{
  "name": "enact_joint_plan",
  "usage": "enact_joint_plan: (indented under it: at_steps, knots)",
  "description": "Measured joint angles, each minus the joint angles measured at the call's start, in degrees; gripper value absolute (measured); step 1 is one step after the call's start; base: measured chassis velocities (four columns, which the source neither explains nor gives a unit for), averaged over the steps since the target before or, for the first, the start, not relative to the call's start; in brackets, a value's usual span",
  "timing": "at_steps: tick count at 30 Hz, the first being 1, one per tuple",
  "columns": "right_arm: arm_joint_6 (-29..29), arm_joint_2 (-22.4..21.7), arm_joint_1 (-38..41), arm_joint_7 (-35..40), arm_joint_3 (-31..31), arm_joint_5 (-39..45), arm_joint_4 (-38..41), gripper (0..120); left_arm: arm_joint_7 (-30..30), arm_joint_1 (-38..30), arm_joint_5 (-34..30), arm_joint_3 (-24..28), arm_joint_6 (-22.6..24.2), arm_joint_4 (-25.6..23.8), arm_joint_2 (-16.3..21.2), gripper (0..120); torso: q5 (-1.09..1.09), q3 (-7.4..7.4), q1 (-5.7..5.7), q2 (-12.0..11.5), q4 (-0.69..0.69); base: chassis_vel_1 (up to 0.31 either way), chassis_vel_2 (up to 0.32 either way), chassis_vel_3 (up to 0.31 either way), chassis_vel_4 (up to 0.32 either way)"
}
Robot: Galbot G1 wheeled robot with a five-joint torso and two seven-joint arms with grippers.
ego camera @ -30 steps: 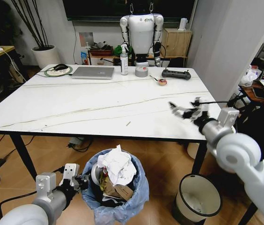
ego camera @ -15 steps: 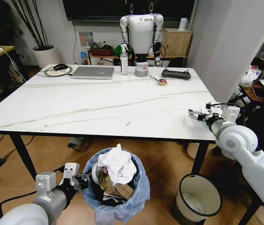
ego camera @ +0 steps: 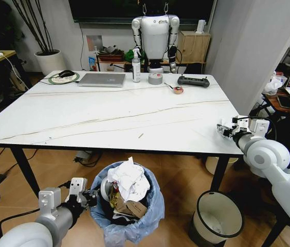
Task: Pick up the trash bin and place the trash from the table into it.
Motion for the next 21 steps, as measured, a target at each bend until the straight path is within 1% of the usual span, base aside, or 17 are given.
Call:
enact_joint_plan:
  at_steps: [5,7,8,9,10,12,14,17,18,19,21]
  knots:
    - [0.0,-0.1,-0.5,-0.8,-0.5,-0.7,-0.1,44,0.5,0.1,0.1,-0.3,0.0,0.0,-0.2,0,0.00,0.00,0.00,0.0,0.00,0.000,0.000,0.000,0.000]
    - [0.0,0.0,-0.5,-0.9,-0.6,-0.8,-0.1,44,0.5,0.1,0.1,-0.3,0.0,0.0,-0.2,0,0.00,0.00,0.00,0.0,0.00,0.000,0.000,0.000,0.000]
    - [0.1,0.1,-0.5,-0.9,-0.8,-1.0,-0.1,38,0.5,0.1,0.1,-0.4,0.0,0.0,-0.2,0,0.00,0.00,0.00,0.0,0.00,0.000,0.000,0.000,0.000]
    - [0.1,0.1,-0.5,-0.9,-0.9,-1.0,-0.1,38,0.5,0.1,0.1,-0.4,0.0,0.0,-0.2,0,0.00,0.00,0.00,0.0,0.00,0.000,0.000,0.000,0.000]
    - [0.2,0.1,-0.5,-0.9,-1.1,-1.3,-0.2,29,0.5,0.1,0.1,-0.5,0.0,0.0,-0.1,0,-0.01,0.00,0.00,0.0,0.00,0.000,0.000,0.000,0.000]
    - [0.2,0.1,-0.5,-0.9,-1.1,-1.4,-0.2,23,0.6,0.0,0.0,-0.6,0.0,0.0,-0.1,0,0.00,0.00,0.00,0.0,0.00,0.000,0.000,0.000,0.000]
    - [0.3,0.0,-0.5,-0.9,-1.2,-1.7,-0.2,14,0.6,0.0,0.0,-0.7,0.0,0.0,-0.1,0,0.00,0.00,0.00,0.0,0.00,0.000,0.000,0.000,0.000]
    - [0.3,0.0,-0.6,-0.9,-1.2,-1.7,-0.2,10,0.6,0.0,0.0,-0.7,0.0,0.0,-0.1,0,0.00,0.00,0.00,0.0,0.00,0.000,0.000,0.000,0.000]
    - [0.4,0.0,-0.6,-0.9,-1.1,-1.8,-0.1,3,0.6,0.0,0.0,-0.7,0.0,0.0,-0.1,0,0.00,0.00,0.00,0.0,0.00,0.000,0.000,0.000,0.000]
    - [0.5,-0.1,-0.6,-0.9,-1.0,-1.9,0.1,0,0.6,0.0,0.0,-0.7,0.0,0.0,-0.2,0,0.00,0.00,0.00,0.0,0.00,0.000,0.000,0.000,0.000]
    - [0.8,-0.2,-0.7,-0.9,-0.8,-1.9,0.8,0,0.6,0.0,0.0,-0.6,0.0,0.0,-0.2,0,0.00,0.00,0.00,0.0,0.00,0.000,0.000,0.000,0.000]
